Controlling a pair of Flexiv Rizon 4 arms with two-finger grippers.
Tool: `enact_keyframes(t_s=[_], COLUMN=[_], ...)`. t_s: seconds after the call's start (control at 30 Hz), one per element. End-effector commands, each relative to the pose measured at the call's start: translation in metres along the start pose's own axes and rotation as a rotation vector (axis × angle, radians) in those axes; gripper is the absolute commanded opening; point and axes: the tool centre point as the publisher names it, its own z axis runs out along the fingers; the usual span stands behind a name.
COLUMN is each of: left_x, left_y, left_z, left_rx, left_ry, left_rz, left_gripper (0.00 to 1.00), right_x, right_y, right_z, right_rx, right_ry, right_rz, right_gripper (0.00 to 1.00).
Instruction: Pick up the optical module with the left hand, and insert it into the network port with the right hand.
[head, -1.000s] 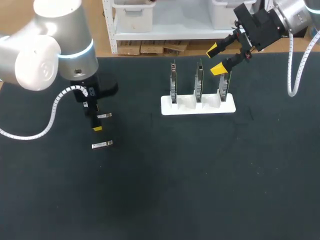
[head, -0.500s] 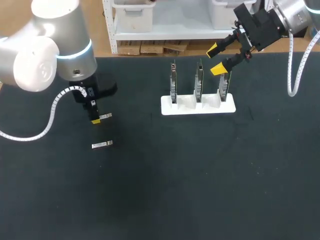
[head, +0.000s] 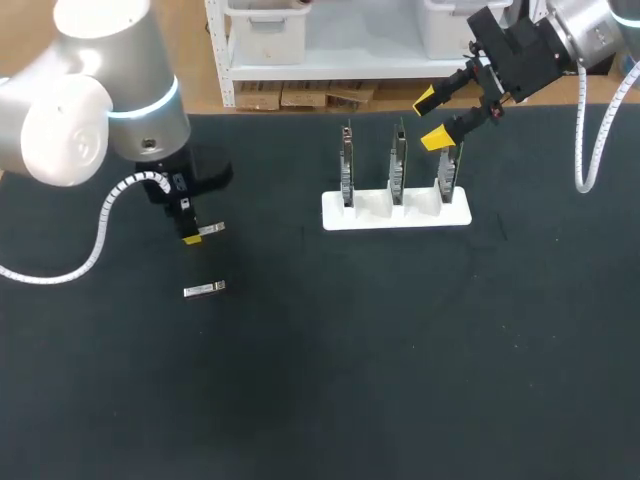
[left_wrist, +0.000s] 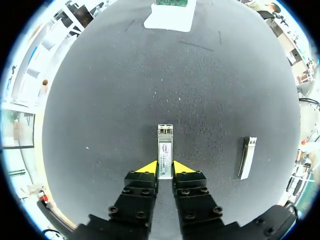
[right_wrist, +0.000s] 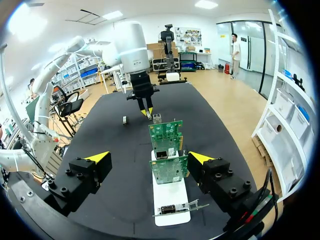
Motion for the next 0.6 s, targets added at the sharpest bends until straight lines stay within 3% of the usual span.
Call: enact_keyframes(t_s=[0.03, 0.4, 0.6], left_x=[0.011, -0.005, -0.01], left_y=[-0.01, -0.015, -0.022], left_z=[-0.019, -0.076, -0.091], left_rx=[-0.039, -0.134, -0.177], left_ry=[-0.048, -0.15, -0.189], left_rz=[0.01, 0.091, 0.133], left_gripper=[0.0, 0.0, 0.0], right_x=[0.0, 0.0, 0.0], right_y=[0.001, 0.001, 0.001], right_z=[0.0, 0.0, 0.0], right_rx=[0.004, 0.004, 0.004], right_ry=[0.001, 0.001, 0.001], right_rz=[0.001, 0.001, 0.001], right_gripper=[1.0, 1.0, 1.0])
